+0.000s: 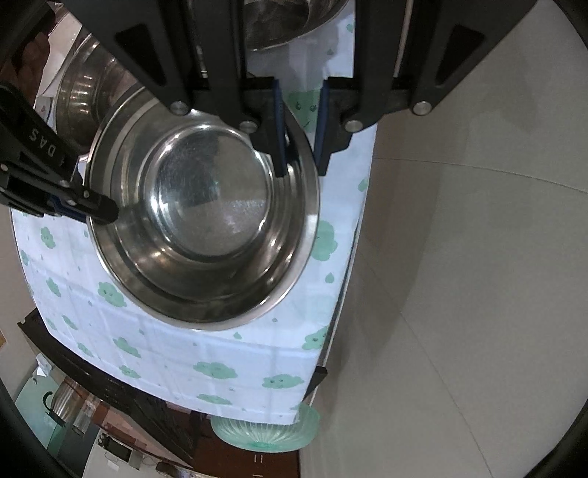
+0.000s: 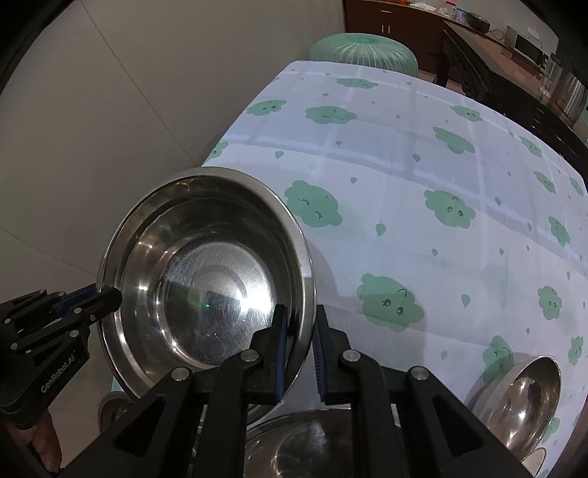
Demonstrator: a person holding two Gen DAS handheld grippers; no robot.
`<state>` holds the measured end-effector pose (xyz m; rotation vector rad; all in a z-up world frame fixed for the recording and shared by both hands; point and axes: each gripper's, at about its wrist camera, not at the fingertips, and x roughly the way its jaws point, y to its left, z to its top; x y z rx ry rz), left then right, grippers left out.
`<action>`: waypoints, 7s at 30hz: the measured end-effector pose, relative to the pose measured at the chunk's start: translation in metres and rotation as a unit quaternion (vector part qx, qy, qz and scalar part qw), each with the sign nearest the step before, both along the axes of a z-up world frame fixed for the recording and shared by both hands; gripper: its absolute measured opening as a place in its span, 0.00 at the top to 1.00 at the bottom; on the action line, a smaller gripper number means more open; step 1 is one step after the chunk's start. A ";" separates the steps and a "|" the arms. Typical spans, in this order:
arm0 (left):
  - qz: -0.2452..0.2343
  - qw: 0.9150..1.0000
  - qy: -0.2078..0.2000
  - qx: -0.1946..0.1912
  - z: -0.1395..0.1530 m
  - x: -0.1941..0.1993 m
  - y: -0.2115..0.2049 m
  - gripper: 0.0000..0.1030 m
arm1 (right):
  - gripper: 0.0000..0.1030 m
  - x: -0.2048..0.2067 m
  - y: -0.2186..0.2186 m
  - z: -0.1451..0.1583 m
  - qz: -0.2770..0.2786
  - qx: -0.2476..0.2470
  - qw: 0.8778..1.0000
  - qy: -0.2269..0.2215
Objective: Organize plates and bowls
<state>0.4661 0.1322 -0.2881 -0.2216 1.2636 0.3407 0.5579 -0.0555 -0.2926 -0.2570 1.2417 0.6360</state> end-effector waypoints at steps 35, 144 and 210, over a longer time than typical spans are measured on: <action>0.004 1.000 -0.026 0.008 0.036 -0.060 -0.002 0.89 | 0.86 -0.061 0.000 0.039 0.012 0.012 1.000 -0.020; -0.032 0.999 0.007 -0.018 0.008 -0.172 -0.022 0.88 | 0.82 -0.196 -0.028 0.024 0.056 -0.026 0.998 0.001; -0.043 0.998 0.041 -0.027 -0.022 -0.167 -0.029 0.88 | 0.79 -0.203 -0.021 -0.008 0.098 -0.067 0.993 0.003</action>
